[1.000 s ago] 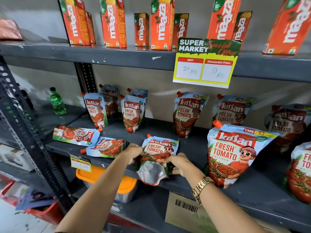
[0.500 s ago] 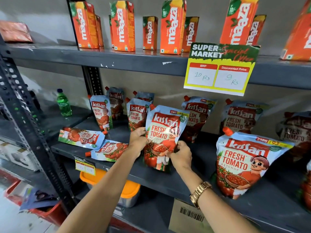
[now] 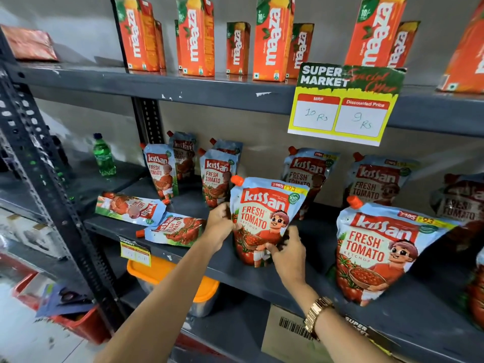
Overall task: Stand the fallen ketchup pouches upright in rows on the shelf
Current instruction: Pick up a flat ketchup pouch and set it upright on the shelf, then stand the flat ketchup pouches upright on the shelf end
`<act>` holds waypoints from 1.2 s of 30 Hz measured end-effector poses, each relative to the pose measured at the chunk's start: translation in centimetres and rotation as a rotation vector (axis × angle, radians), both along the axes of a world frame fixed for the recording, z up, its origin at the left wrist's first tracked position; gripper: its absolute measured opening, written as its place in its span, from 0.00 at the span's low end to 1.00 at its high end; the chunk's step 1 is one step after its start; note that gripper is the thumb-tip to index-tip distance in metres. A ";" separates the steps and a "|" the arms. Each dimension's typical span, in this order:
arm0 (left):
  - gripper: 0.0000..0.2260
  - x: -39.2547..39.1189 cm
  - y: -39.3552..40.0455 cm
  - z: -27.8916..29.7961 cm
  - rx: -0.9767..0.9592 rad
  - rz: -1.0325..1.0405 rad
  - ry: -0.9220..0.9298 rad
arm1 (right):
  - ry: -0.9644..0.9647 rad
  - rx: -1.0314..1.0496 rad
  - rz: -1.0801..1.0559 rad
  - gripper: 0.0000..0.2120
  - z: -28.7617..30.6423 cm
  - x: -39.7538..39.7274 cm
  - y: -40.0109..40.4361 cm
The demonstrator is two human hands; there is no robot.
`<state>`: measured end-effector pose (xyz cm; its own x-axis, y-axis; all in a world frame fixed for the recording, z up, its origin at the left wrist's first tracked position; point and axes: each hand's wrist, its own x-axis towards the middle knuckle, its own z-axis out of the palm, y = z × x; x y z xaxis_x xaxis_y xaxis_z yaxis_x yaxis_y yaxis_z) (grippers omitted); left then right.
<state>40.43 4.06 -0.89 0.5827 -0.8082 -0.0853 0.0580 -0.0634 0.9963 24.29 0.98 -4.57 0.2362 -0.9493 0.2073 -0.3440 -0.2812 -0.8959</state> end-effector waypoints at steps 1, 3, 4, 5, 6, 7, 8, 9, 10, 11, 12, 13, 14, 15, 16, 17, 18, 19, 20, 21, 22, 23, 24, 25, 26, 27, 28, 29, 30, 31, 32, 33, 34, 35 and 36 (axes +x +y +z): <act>0.22 -0.2 0.1 0.0 0.001 0.008 -0.010 | 0.014 0.004 0.023 0.18 0.1 -0.2 0.0; 0.22 -0.6 0.3 -0.1 0.013 0.025 -0.036 | 0.043 0.005 0.066 0.21 0.2 -0.5 0.3; 0.22 -0.9 0.4 -0.1 0.025 0.033 -0.051 | 0.047 0.000 0.069 0.24 0.3 -0.6 0.5; 0.22 -1.0 0.6 -0.1 0.035 0.046 -0.070 | 0.042 -0.013 0.050 0.25 0.4 -0.8 0.7; 0.22 -1.0 0.8 -0.1 0.043 0.066 -0.087 | 0.030 -0.040 0.012 0.26 0.5 -0.8 0.9; 0.21 -1.0 1.1 -0.1 0.044 0.093 -0.099 | 0.016 -0.077 -0.038 0.24 0.7 -1.0 1.2; 0.20 -0.9 1.4 -0.1 0.037 0.123 -0.101 | 0.006 -0.124 -0.089 0.22 0.8 -1.1 1.3; 0.20 -0.6 1.8 0.0 0.022 0.160 -0.093 | -0.002 -0.172 -0.124 0.19 1.0 -1.2 1.5; 0.19 -0.4 2.2 0.0 0.007 0.203 -0.082 | -0.006 -0.218 -0.135 0.17 1.1 -1.2 1.8; 0.18 0.0 2.5 0.1 -0.002 0.250 -0.073 | -0.008 -0.257 -0.126 0.15 1.2 -1.2 1.9; 0.16 0.4 3.1 0.1 -0.001 0.303 -0.075 | -0.009 -0.283 -0.101 0.15 1.3 -1.1 2.1; 0.16 0.8 3.6 0.2 0.006 0.354 -0.084 | -0.009 -0.293 -0.076 0.14 1.4 -1.0 2.3; 0.15 1.1 4.1 0.2 0.016 0.403 -0.090 | -0.008 -0.284 -0.045 0.13 1.5 -0.7 2.5; 0.14 1.5 4.7 0.2 0.027 0.445 -0.090 | -0.005 -0.263 -0.013 0.11 1.4 -0.4 2.6; 0.14 1.7 5.3 0.3 0.037 0.484 -0.080 | -0.003 -0.230 0.020 0.10 1.4 0.0 2.8; 0.14 2.0 5.9 0.3 0.046 0.512 -0.067 | -0.001 -0.196 0.052 0.09 1.3 0.5 2.9; 0.14 2.2 6.4 0.2 0.052 0.533 -0.056 | -0.004 -0.176 0.084 0.09 1.2 1.0 3.1; 0.14 2.4 7.1 0.3 0.055 0.553 -0.053 | -0.010 -0.172 0.116 0.08 1.2 1.7 3.3; 0.14 2.5 7.6 0.3 0.054 0.567 -0.044 | -0.014 -0.181 0.145 0.07 1.2 2.3 3.5; 0.14 3.0 8.2 0.2 0.046 0.588 -0.024 | -0.014 -0.193 0.179 0.06 1.3 3.2 3.9; 0.13 3.2 8.6 0.1 0.037 0.605 0.000 | -0.009 -0.206 0.209 0.06 1.5 3.9 4.1; 0.13 3.6 8.9 0.0 0.035 0.629 0.029 | -0.004 -0.219 0.239 0.07 1.7 4.7 4.3; 0.12 4.1 9.3 -0.2 0.045 0.654 0.059 | 0.003 -0.231 0.271 0.09 1.9 5.7 4.6; 0.11 4.4 9.6 -0.3 0.061 0.664 0.089 | 0.015 -0.241 0.294 0.10 2.1 6.7 4.6; 0.11 4.5 9.8 -0.5 0.075 0.664 0.127 | 0.032 -0.248 0.312 0.12 2.2 7.5 4.6; 0.10 4.8 10.1 -0.6 0.079 0.665 0.163 | 0.051 -0.245 0.330 0.13 2.4 8.8 4.7; 0.12 4.9 10.2 -0.7 0.075 0.668 0.206 | 0.070 -0.232 0.338 0.14 2.5 9.7 4.6; 0.14 5.1 10.4 -0.9 0.077 0.684 0.250 | 0.088 -0.213 0.347 0.14 2.5 10.8 4.5; 0.16 5.3 10.4 -1.1 0.084 0.700 0.281 | 0.102 -0.189 0.349 0.14 2.6 11.7 4.3; 0.17 5.4 10.4 -1.4 0.100 0.714 0.307 | 0.116 -0.170 0.352 0.14 2.5 12.4 4.1; 0.18 5.7 10.2 -1.6 0.109 0.724 0.330 | 0.133 -0.156 0.353 0.14 2.5 13.2 3.8; 0.18 5.7 10.0 -1.8 0.119 0.728 0.349 | 0.152 -0.148 0.351 0.14 2.4 13.6 3.5; 0.18 6.0 9.7 -1.9 0.125 0.731 0.369 | 0.168 -0.145 0.351 0.14 2.4 14.2 3.0; 0.18 6.2 9.5 -2.1 0.129 0.725 0.390 | 0.177 -0.141 0.350 0.14 2.3 14.6 2.6; 0.18 6.3 9.3 -2.2 0.125 0.715 0.425 | 0.183 -0.137 0.350 0.14 2.3 15.0 2.3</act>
